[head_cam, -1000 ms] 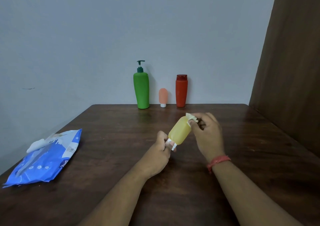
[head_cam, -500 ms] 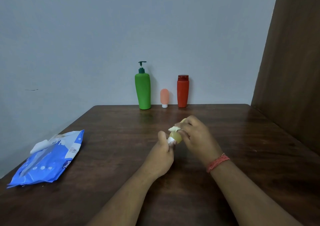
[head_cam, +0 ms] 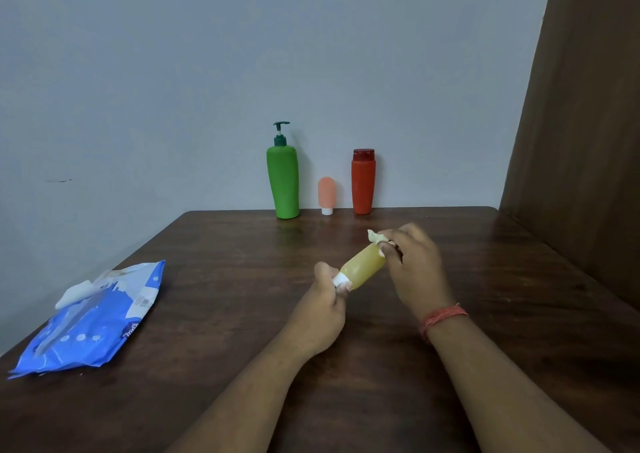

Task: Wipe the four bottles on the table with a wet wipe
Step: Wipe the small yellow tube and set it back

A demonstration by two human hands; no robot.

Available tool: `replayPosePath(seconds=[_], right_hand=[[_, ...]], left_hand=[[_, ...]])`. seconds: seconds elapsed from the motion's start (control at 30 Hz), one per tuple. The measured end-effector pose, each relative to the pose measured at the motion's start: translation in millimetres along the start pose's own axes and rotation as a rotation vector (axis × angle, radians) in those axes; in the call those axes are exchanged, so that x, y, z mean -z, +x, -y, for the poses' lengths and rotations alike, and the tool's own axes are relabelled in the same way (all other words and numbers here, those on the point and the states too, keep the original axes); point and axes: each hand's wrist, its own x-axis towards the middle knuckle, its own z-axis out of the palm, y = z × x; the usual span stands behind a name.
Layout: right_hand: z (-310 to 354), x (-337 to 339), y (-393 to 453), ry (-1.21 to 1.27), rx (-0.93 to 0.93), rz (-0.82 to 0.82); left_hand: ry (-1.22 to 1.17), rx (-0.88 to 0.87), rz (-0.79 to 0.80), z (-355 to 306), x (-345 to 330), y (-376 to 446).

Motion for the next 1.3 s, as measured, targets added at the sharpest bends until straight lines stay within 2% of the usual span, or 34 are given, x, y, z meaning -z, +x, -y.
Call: replayPosePath(seconds=[0.07, 0.17, 0.2, 0.27, 0.33, 0.4, 0.47, 0.6, 0.67, 0.8, 0.87, 0.93, 1.0, 1.07, 1.13, 1.3], right_hand=[[3.5, -2.2, -3.6, 0.027, 0.098, 0.043], [12.2, -10.7, -10.8, 0.029, 0.257, 0.232], [13.3, -13.3, -11.8, 0.03, 0.264, 0.236], [13.3, -14.1, -8.8, 0.075, 0.2, 0.098], [11.8, -8.5, -3.7, 0.113, 0.068, -0.064], [9.9, -3.9, -2.5, 0.152, -0.028, -0.112], [11.2, -4.0, -6.1, 0.217, -0.087, -0.03], [18.7, -11.5, -15.7, 0.401, -0.183, 0.308], [21.6, -14.4, -14.9, 0.482, -0.208, 0.302], [21.1, -13.7, -9.5, 0.793, -0.37, 0.06], [21.0, -10.9, -10.9, 0.979, -0.417, 0.092], [23.4, -10.3, -15.4, 1.122, -0.457, 0.212], [26.1, -12.4, -19.1, 1.134, -0.461, 0.318], [27.2, -15.9, -20.0, 1.093, -0.436, 0.355], [28.0, -17.8, -20.3, 1.021, -0.405, 0.339], [30.1, -20.6, -22.6, 0.789, -0.305, 0.287]], left_hand=[[-0.1, 0.065, -0.015, 2.4, 1.1, 1.9], [-0.395, 0.17, -0.072, 2.9, 5.7, 3.8], [-0.483, 0.185, -0.072, 1.6, 7.2, 3.1], [-0.566, 0.174, -0.022, -0.7, 9.2, 0.7], [-0.553, 0.152, 0.06, -3.0, 9.1, -1.4], [-0.536, 0.146, 0.098, -4.6, 8.5, -2.1], [-0.583, 0.151, 0.061, -5.1, 9.3, -2.0], [-0.719, 0.174, -0.053, -0.4, 13.7, -0.5], [-0.782, 0.18, -0.068, -0.2, 15.6, -0.3], [-0.898, 0.199, 0.063, -6.2, 16.0, -3.0], [-0.944, 0.211, 0.112, -6.9, 16.3, -3.8], [-0.997, 0.228, 0.113, -6.6, 17.0, -3.7], [-1.011, 0.246, 0.059, -6.8, 16.9, -3.2], [-0.974, 0.276, -0.024, -5.9, 15.3, -1.4], [-0.946, 0.317, -0.082, -3.6, 13.0, 1.5], [-0.877, 0.329, -0.107, -2.3, 6.7, 4.5]])
